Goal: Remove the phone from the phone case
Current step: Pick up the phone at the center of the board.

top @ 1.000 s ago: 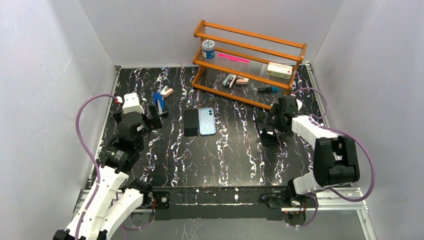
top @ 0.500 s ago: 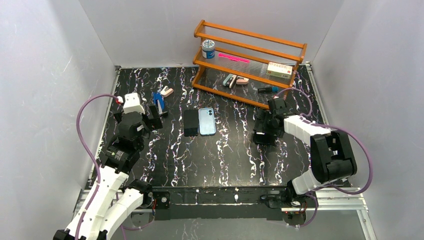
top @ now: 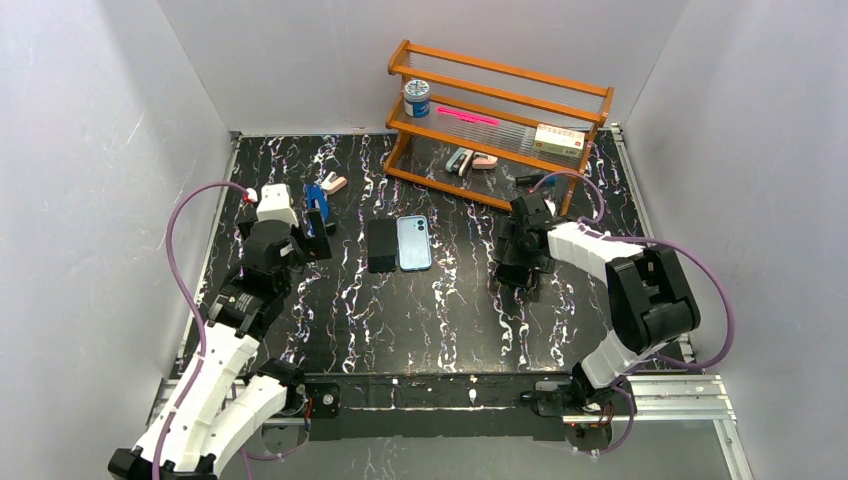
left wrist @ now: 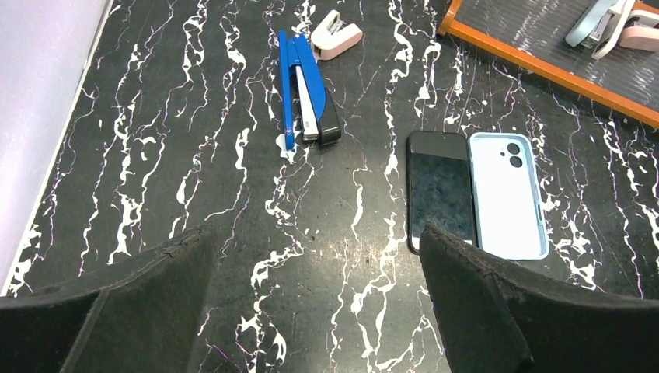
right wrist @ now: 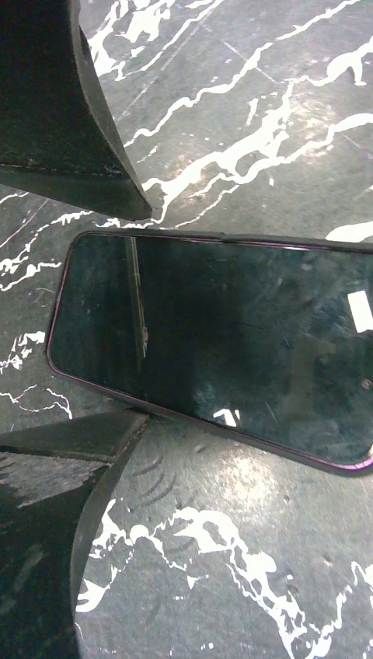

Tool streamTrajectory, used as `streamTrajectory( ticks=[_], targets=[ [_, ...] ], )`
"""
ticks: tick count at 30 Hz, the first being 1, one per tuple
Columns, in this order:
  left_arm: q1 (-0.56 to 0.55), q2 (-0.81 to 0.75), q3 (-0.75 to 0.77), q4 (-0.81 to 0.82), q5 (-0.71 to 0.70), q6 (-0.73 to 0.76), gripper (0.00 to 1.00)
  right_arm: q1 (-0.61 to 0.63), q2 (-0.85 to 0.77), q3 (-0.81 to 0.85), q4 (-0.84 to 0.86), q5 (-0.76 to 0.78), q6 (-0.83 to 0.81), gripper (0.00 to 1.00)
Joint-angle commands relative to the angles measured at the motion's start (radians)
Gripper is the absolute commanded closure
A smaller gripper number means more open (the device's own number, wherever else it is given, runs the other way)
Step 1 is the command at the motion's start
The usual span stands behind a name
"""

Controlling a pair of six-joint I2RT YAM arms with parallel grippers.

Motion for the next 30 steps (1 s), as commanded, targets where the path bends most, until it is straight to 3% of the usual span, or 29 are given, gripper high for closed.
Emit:
streamTrajectory(
  ticks=[1, 9, 21, 25, 30],
  targets=[
    [0.005, -0.023, -0.003, 0.003, -0.025, -0.011, 0.02, -0.001, 0.040, 0.045, -0.029, 0.096, 0.111, 0.01],
    [0.006, -0.021, -0.006, 0.006, -0.045, -0.021, 0.02, -0.005, 0.109, 0.101, -0.010, 0.154, 0.157, 0.01],
    [0.006, -0.006, -0.011, 0.019, 0.007, -0.022, 0.02, 0.014, 0.168, 0.127, -0.116, 0.158, 0.111, 0.03],
    [0.008, 0.004, -0.001, 0.008, 0.027, -0.022, 0.02, 0.031, 0.185, 0.126, -0.135, 0.167, 0.096, 0.07],
    [0.008, 0.016, -0.004, 0.010, 0.063, -0.033, 0.02, 0.032, 0.163, 0.099, -0.104, 0.142, 0.075, 0.18]
  ],
)
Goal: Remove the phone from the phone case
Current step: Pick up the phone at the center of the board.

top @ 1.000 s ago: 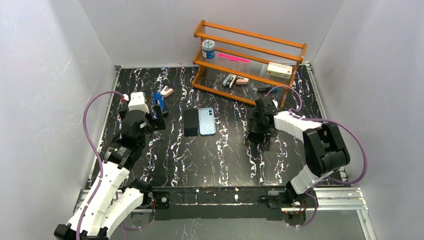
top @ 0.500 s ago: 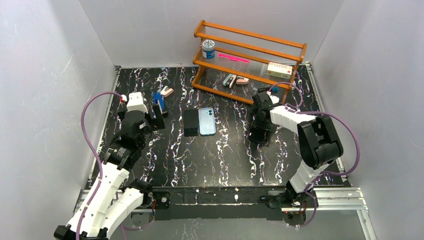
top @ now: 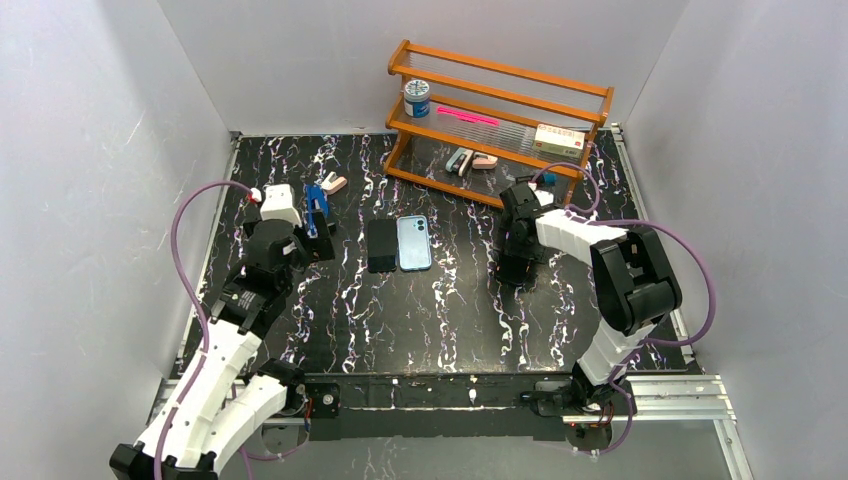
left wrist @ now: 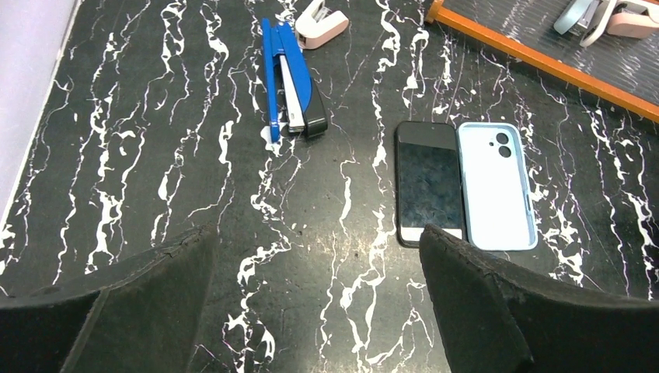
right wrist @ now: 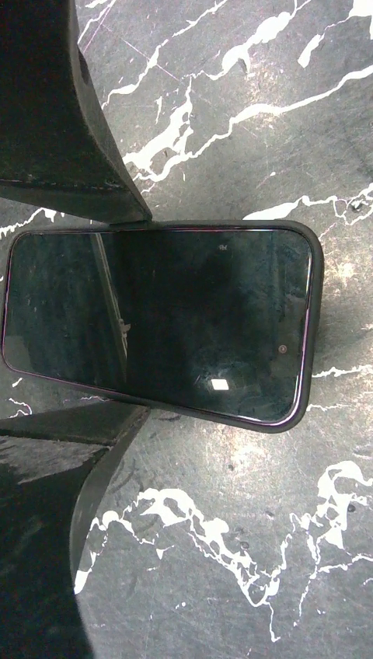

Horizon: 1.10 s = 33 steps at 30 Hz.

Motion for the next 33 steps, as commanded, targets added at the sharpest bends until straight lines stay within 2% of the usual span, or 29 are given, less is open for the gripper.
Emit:
streamTrajectory(
  ticks=[1, 3, 9, 11, 16, 18, 26, 33],
  targets=[
    [0.007, 0.011, 0.006, 0.001, 0.040, -0.017, 0.02, 0.009, 0.019, -0.040, -0.049, -0.023, -0.027, 0.24],
    [0.007, 0.028, 0.006, -0.003, 0.061, -0.024, 0.02, 0.014, 0.009, -0.041, -0.049, -0.019, -0.035, 0.31],
    [0.007, 0.087, 0.028, -0.024, 0.203, -0.081, 0.02, 0.051, -0.058, -0.066, -0.008, -0.011, -0.042, 0.64],
    [0.007, 0.107, 0.039, -0.030, 0.256, -0.110, 0.02, 0.061, -0.102, -0.086, 0.020, -0.029, -0.044, 0.70],
    [0.007, 0.168, 0.039, -0.021, 0.402, -0.195, 0.02, 0.075, -0.207, -0.153, 0.112, -0.113, -0.064, 0.92],
    [0.007, 0.193, 0.028, -0.009, 0.457, -0.229, 0.02, 0.076, -0.251, -0.188, 0.163, -0.162, -0.072, 0.97],
    [-0.001, 0.268, -0.022, 0.070, 0.596, -0.349, 0.02, 0.107, -0.372, -0.274, 0.362, -0.335, -0.068, 0.99],
    [-0.054, 0.280, -0.047, 0.138, 0.592, -0.421, 0.02, 0.196, -0.420, -0.298, 0.507, -0.426, -0.070, 0.99]
  ],
)
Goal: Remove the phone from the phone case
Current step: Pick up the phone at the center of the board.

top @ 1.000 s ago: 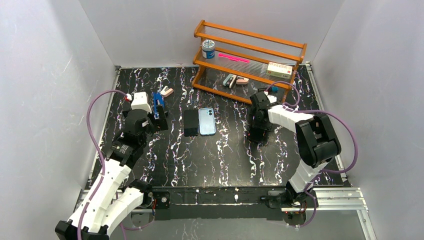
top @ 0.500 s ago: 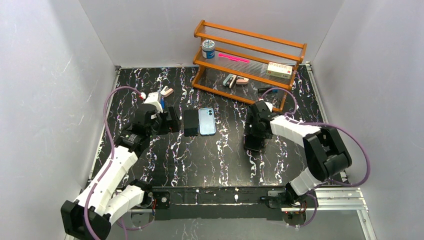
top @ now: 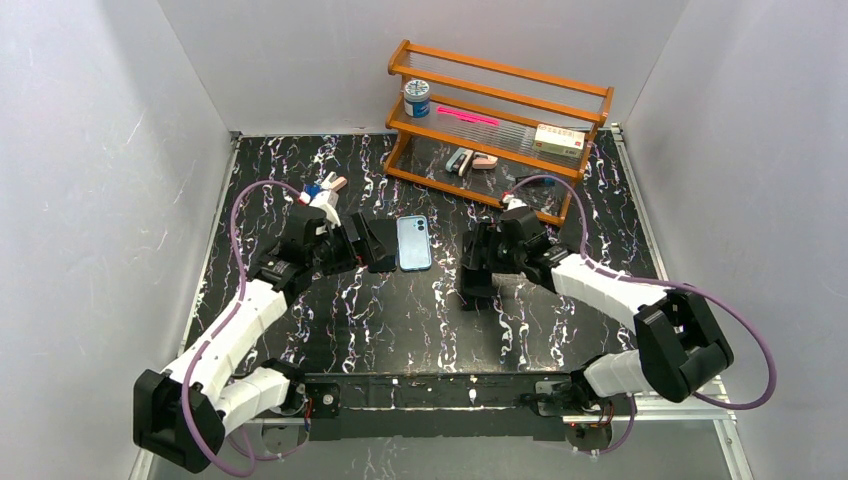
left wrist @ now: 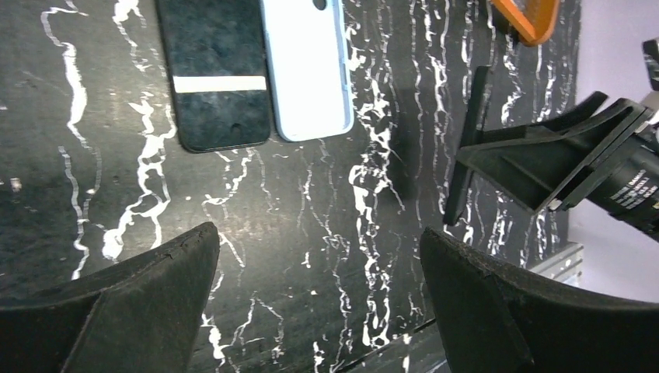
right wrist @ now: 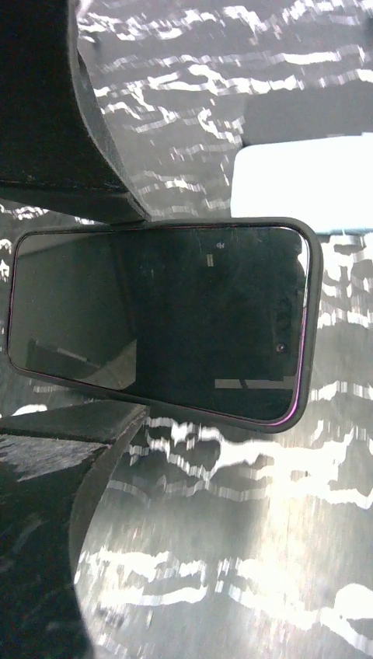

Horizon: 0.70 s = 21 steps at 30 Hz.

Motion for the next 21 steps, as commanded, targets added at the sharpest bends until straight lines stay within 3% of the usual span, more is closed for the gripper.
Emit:
streamTrajectory(
  ticks=[1, 7, 21],
  targets=[
    [-0.052, 0.007, -0.015, 0.063, 0.020, -0.068, 0.02, 0.064, -0.048, 0.006, 0.189, -0.094, -0.013, 0.99],
    [-0.169, 0.049, -0.001, 0.099, -0.075, -0.113, 0.02, 0.157, -0.044, 0.022, 0.272, -0.114, -0.024, 0.99],
    [-0.238, 0.115, -0.055, 0.263, -0.110, -0.267, 0.05, 0.290, 0.007, 0.066, 0.386, -0.123, -0.051, 0.99]
  ],
)
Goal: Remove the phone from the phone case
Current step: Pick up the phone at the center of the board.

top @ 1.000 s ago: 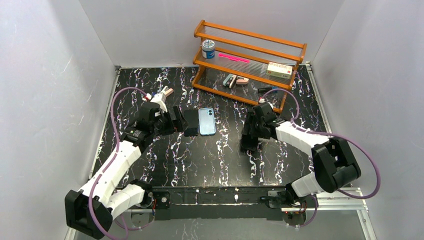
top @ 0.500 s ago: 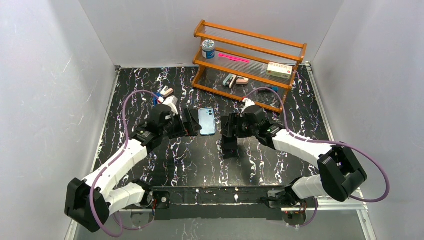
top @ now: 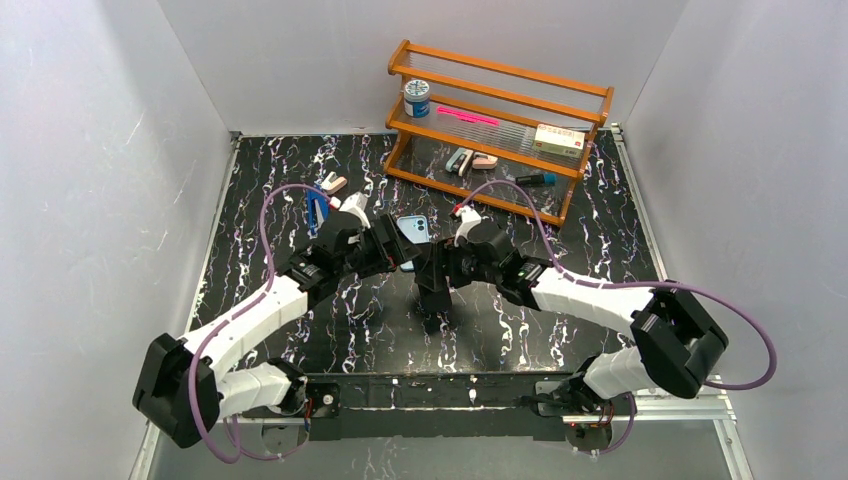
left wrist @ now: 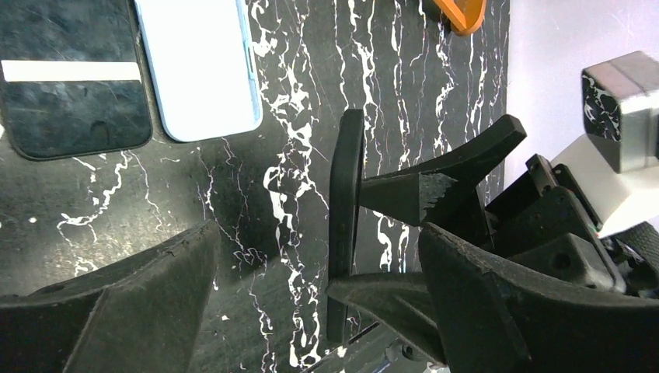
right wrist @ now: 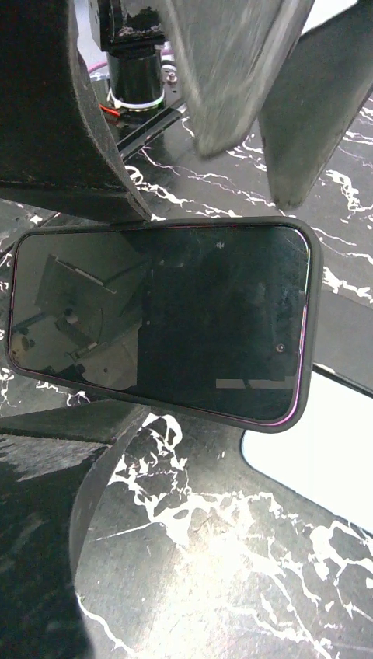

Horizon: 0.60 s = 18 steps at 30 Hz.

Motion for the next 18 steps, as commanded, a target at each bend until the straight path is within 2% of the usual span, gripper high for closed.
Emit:
streamTrajectory(
  ticks=[1, 9, 14, 18],
  targets=[
    [-0.026, 0.017, -0.037, 0.050, -0.030, -0.044, 0.06, 0.019, -0.002, 0.070, 0.138, -0.016, -0.019, 0.99],
    [-0.066, 0.056, -0.053, 0.119, -0.023, -0.067, 0.16, 0.045, 0.023, 0.104, 0.178, -0.025, -0.026, 0.99],
    [-0.077, 0.072, -0.072, 0.176, -0.013, -0.087, 0.26, 0.062, 0.045, 0.119, 0.211, -0.048, -0.033, 0.99],
    [-0.076, 0.066, -0.094, 0.221, -0.009, -0.097, 0.39, 0.065, 0.056, 0.118, 0.244, -0.067, -0.020, 0.99]
  ],
)
